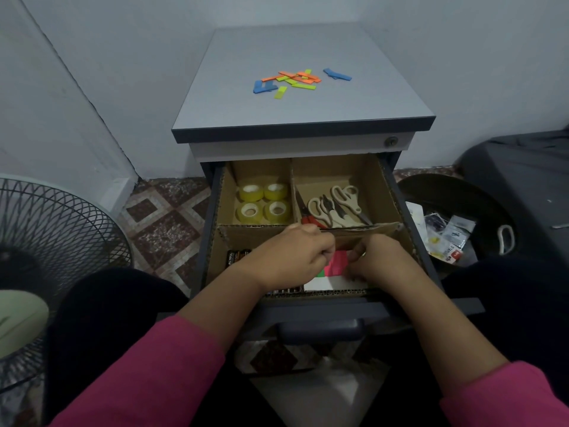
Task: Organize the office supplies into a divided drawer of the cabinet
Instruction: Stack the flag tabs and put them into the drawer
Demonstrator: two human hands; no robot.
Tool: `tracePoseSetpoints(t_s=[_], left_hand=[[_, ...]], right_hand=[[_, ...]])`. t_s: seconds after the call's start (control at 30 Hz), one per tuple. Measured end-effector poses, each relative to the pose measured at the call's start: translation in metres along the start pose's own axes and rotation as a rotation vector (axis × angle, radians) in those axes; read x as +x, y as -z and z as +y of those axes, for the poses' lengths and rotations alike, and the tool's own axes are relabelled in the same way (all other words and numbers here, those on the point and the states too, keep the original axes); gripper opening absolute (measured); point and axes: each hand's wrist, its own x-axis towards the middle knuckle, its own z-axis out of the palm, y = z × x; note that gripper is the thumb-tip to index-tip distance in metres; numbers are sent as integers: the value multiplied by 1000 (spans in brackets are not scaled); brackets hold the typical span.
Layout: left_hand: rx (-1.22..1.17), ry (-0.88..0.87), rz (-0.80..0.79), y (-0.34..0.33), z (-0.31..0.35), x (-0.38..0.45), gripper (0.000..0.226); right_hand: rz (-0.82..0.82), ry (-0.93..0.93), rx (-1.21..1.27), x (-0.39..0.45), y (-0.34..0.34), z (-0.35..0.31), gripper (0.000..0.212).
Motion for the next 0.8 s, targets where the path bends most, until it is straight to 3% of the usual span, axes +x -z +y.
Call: tracePoseSetpoints(t_s=[0.1, 0.8], left_hand=[[-5, 3, 3, 0, 1, -1, 14], [30, -2, -20, -3, -4, 3, 13]], right_hand=[[8, -17, -14, 4, -2, 0, 2], [59, 24, -25, 9, -5, 5, 5]])
